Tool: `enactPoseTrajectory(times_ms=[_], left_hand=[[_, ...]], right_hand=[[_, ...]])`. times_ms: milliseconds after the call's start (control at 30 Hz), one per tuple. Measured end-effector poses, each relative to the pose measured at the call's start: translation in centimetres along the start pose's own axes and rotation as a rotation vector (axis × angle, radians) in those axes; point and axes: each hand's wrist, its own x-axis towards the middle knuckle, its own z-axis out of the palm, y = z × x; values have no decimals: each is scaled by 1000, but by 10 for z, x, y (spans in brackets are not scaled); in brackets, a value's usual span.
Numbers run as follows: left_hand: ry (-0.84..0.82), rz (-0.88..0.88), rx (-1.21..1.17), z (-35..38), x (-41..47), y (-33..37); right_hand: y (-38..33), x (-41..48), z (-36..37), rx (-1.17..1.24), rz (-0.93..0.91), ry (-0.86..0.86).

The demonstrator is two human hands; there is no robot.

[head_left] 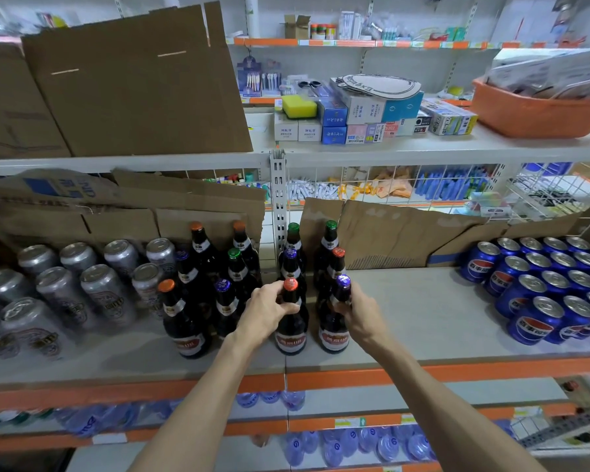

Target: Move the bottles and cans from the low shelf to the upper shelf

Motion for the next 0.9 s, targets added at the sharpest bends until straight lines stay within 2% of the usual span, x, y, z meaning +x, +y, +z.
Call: enactPoseTrajectory(times_ms=[167, 767, 900], left_hand=[[8, -14, -3, 2, 0, 3], [39, 1, 22, 5, -4, 4], [48, -10, 49, 6, -11, 1]], right_hand=[[-2, -2, 2, 7, 1, 52], [5, 7, 0, 2, -19, -13], [3, 1, -3, 41, 67, 5]])
